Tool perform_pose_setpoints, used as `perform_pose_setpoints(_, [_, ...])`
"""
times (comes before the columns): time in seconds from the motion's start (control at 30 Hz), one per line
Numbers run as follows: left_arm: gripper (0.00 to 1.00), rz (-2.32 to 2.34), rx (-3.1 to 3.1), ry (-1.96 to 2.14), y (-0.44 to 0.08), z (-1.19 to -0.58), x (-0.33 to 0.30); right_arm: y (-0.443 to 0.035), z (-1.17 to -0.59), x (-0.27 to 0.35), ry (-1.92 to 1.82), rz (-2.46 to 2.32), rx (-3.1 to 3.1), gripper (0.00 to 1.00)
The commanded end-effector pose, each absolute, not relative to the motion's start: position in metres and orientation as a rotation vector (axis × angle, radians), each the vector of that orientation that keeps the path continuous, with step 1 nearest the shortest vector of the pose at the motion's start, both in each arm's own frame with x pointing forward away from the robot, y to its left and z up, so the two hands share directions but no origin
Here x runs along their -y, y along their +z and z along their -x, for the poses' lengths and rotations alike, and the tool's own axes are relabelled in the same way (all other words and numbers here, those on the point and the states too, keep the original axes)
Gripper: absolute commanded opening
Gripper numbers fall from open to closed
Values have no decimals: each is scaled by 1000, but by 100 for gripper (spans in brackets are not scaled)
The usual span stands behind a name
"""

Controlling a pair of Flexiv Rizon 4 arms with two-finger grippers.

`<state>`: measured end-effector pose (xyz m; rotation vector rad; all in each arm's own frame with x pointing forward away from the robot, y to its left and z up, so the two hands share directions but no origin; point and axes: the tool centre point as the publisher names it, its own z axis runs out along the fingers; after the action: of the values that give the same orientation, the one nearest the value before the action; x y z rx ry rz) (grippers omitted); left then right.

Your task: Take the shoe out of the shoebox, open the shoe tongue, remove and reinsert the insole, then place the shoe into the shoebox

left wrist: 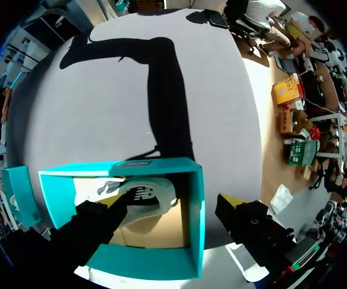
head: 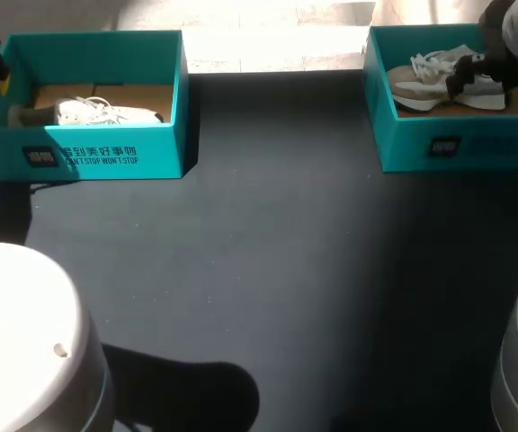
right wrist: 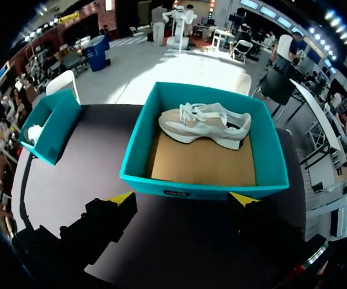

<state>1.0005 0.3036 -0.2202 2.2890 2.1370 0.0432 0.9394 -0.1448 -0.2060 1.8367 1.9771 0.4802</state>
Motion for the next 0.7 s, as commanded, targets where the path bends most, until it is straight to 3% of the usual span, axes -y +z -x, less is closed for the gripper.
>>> perform_pose_setpoints(0.03, [100,-2289,-2136,49,-220,-1000,-304,-204,-983,149,145,-2420,-1115,100])
perform_pose_setpoints(0.6, [100,-2289,-2136,49,-220,-1000,-304,-202,-987,151,121,-2427,-1109,100])
perform_pose_setpoints(0.7, [100,-2289,-2136,49,-220,-1000,-304,-206,-1012,160,146,-2421,-1136,100])
